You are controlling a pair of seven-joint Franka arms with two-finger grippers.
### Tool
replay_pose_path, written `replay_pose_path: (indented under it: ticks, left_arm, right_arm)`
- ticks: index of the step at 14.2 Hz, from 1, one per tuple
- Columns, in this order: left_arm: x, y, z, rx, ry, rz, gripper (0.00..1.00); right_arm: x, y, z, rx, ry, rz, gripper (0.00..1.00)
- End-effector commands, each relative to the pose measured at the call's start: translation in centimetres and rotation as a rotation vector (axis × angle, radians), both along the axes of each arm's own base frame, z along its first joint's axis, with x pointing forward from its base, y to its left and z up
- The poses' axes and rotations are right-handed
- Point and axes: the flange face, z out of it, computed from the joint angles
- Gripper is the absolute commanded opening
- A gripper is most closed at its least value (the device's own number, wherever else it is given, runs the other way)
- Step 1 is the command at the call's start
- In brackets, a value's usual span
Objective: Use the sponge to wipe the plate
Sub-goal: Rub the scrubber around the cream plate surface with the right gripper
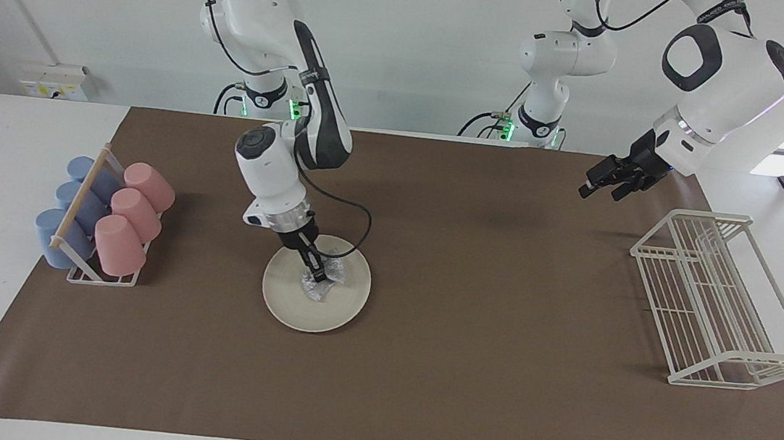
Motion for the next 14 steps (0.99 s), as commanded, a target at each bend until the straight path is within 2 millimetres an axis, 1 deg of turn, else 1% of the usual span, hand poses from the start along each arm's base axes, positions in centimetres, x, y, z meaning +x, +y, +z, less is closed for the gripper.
replay_pose_path:
  ticks: [1,3,4,5,6,7,8,9,10,11,12,13,14]
  left_arm:
    - [0.1,-0.1,0.6,0.022,0.003,0.000,1.00]
    - [0.1,-0.2,0.5,0.022,0.000,0.000,1.00]
    - [0.1,-0.2,0.5,0.022,0.000,0.000,1.00]
    - [0.1,-0.2,0.5,0.022,0.000,0.000,1.00]
    - [0.1,-0.4,0.5,0.023,0.001,-0.003,1.00]
    - [0.1,-0.6,0.5,0.023,0.004,0.001,1.00]
    - [0.1,-0.6,0.5,0.024,0.007,0.012,1.00]
    - [0.1,-0.9,0.5,0.022,0.009,0.008,1.00]
    - [0.0,-1.4,0.6,0.022,0.009,-0.002,1.00]
    - [0.0,-1.6,0.5,0.021,0.014,0.001,1.00]
    - [-0.1,-2.6,0.5,0.010,0.021,0.012,1.00]
    - [-0.1,-3.6,0.6,-0.009,0.029,0.031,1.00]
    - [-0.1,-5.4,1.0,-0.089,0.042,0.063,1.00]
  right_arm:
    - [-1.4,1.9,-2.7,0.004,0.012,-0.034,0.00]
    - [-1.2,1.6,-2.7,0.005,0.016,-0.040,0.00]
    - [-1.0,1.8,-2.2,0.010,0.021,-0.040,0.00]
    - [-0.4,1.5,-1.0,0.017,0.042,-0.041,0.00]
    - [0.6,0.6,1.6,0.025,0.084,-0.034,0.00]
    - [2.0,-0.7,4.5,0.034,0.117,-0.032,0.00]
    - [2.8,-1.4,7.4,0.038,0.141,-0.019,0.00]
    - [3.3,-2.0,10.1,0.019,0.166,-0.010,0.00]
    - [3.4,-2.2,12.6,-0.011,0.178,-0.020,0.00]
    - [3.1,-1.7,15.3,-0.044,0.194,-0.042,0.00]
    - [2.7,-0.7,18.2,-0.068,0.209,-0.059,0.00]
    - [2.3,0.0,20.7,-0.081,0.233,-0.078,0.00]
    - [2.0,0.7,23.3,-0.086,0.247,-0.092,0.00]
